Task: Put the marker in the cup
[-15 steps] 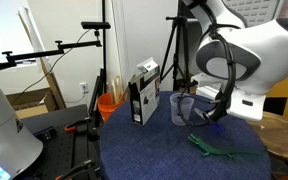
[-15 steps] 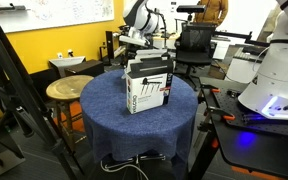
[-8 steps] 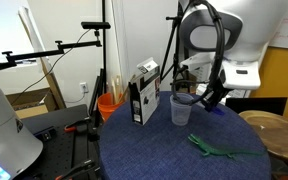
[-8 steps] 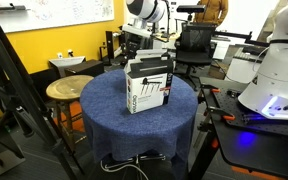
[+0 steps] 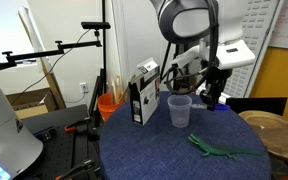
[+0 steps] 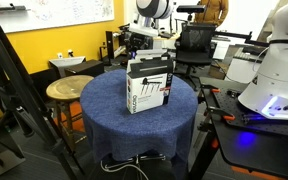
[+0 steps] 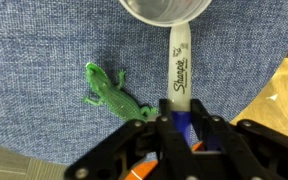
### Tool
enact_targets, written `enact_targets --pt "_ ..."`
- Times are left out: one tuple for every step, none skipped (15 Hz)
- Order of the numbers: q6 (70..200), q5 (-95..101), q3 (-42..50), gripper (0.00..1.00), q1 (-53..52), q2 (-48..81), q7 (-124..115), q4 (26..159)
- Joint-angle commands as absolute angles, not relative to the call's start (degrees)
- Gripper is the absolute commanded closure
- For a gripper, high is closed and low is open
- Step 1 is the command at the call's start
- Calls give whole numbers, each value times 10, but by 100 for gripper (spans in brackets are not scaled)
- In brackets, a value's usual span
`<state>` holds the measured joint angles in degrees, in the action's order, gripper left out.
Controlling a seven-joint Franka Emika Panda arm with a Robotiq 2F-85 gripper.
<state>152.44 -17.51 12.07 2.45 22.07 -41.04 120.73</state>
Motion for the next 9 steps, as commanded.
enact_targets --pt "1562 -113 148 94 -1 211 -462 1235" --pt "1571 -92 158 94 -9 218 -478 1237" --pt "1580 -63 173 94 -22 225 -500 1238" --pt "1584 -35 187 94 -31 229 -519 1239" --pt "1592 -8 202 94 -43 230 -541 1241" --pt "1596 12 213 94 -51 229 -558 1243" --pt "1602 34 226 94 -61 224 -577 1247" --pt "1604 52 236 94 -68 218 -589 1250" --pt "1612 71 246 94 -78 211 -605 1256"
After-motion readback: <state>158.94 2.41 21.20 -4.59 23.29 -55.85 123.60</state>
